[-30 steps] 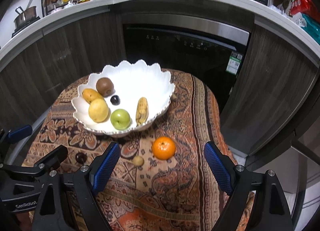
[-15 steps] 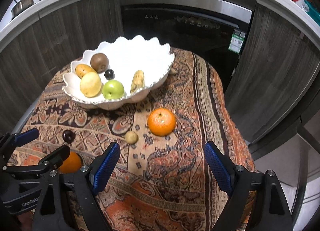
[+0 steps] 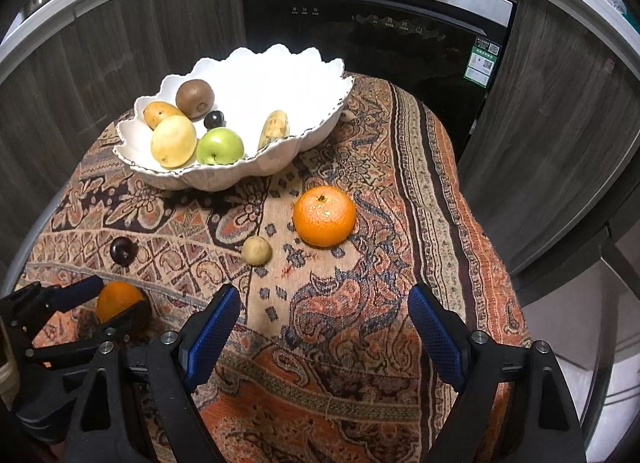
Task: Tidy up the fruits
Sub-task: 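Grasp an orange with the left tool while the right tool grasps another orange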
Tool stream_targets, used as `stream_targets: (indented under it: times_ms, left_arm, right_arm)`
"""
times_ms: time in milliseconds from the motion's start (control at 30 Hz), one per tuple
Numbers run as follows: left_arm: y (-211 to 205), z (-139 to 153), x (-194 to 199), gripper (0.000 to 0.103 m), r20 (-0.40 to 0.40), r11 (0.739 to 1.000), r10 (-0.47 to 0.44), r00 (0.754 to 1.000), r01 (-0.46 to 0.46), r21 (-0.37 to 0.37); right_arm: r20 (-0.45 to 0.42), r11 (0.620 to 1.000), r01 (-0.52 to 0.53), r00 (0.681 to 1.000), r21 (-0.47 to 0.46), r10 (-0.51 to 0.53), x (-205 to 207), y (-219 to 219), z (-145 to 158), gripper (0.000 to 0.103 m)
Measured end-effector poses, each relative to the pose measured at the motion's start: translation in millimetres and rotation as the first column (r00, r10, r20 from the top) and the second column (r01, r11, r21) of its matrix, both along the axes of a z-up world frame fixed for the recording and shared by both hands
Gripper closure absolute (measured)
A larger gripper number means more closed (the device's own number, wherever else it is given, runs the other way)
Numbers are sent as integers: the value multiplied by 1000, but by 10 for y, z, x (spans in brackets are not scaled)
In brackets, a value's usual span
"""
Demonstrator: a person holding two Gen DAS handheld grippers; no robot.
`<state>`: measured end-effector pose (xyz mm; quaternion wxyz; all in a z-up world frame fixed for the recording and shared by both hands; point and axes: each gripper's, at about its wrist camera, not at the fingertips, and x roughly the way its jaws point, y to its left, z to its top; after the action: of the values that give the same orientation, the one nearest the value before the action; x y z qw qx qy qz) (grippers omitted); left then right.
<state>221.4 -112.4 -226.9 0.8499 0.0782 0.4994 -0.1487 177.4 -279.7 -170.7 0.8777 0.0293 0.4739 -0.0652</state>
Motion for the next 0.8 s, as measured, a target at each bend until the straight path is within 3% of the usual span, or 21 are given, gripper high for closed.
stream_targets:
  times_ms: [100, 400, 800]
  left_arm:
    - [-8, -45, 9, 57, -16, 1000, -4, 1000, 4, -3]
    - [-21, -15, 3, 59, -5, 1000, 0, 1000, 0, -1]
    - [-230, 257, 104, 59, 53, 1000, 0, 999, 1, -20]
  right_arm:
    - [-6, 1000, 1, 1000, 0, -1, 8, 2, -25, 16]
    - [-13, 1000, 8, 1000, -1, -8, 10, -32, -45, 16]
    - [-28, 998, 68, 997, 15, -68, 96, -349, -58, 18]
